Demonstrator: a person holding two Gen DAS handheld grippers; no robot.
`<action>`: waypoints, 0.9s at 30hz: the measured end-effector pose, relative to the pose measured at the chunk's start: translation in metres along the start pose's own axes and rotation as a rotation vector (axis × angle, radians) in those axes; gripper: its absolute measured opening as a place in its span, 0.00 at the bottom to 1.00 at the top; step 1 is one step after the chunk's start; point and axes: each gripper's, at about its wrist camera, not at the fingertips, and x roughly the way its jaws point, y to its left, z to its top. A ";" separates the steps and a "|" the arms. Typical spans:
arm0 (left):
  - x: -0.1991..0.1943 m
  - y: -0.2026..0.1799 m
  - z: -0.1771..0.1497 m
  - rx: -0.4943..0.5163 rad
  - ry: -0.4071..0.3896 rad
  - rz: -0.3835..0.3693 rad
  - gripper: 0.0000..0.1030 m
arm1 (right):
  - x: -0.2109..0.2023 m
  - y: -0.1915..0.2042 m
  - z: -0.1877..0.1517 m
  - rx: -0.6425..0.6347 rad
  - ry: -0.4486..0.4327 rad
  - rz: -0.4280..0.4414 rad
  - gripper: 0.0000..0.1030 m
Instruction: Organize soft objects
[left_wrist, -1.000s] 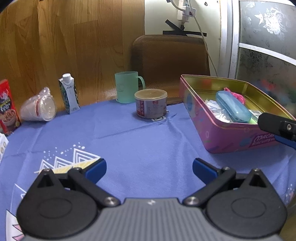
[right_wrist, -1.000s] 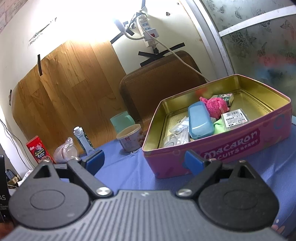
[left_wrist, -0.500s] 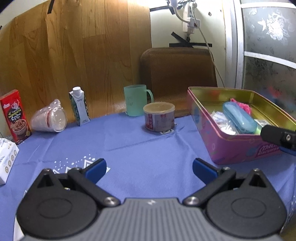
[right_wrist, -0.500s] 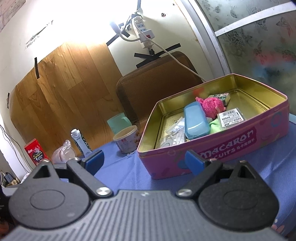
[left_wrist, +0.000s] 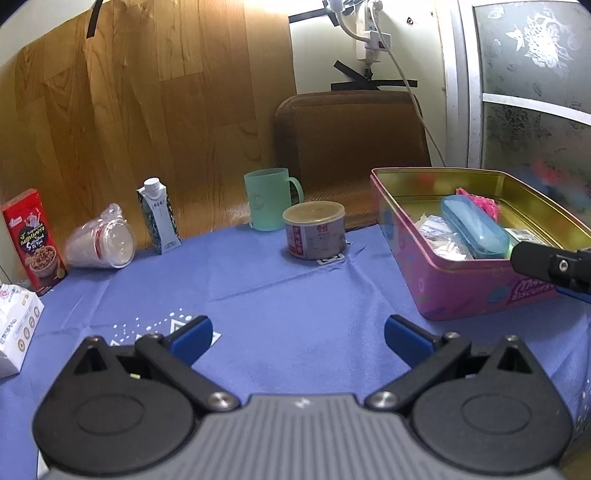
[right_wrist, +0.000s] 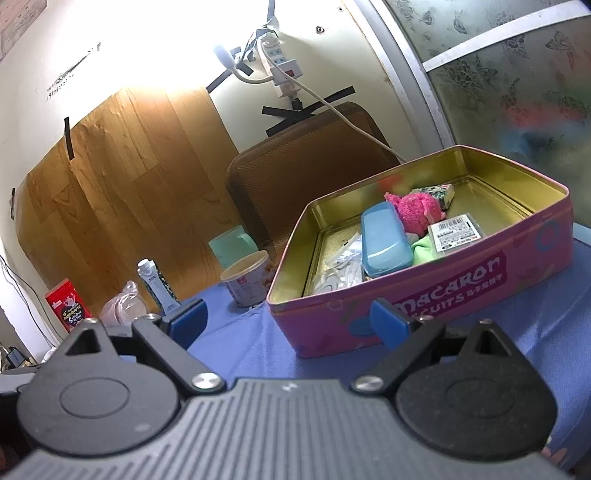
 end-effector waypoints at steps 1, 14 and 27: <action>0.000 0.000 0.000 0.001 -0.001 -0.005 1.00 | 0.000 0.000 0.000 0.001 0.000 -0.001 0.94; -0.004 0.001 0.000 -0.003 -0.014 -0.063 1.00 | 0.001 -0.002 -0.001 0.005 0.005 -0.004 0.94; -0.002 0.003 0.000 -0.028 0.007 -0.090 1.00 | 0.003 -0.004 -0.001 0.006 0.010 0.000 0.94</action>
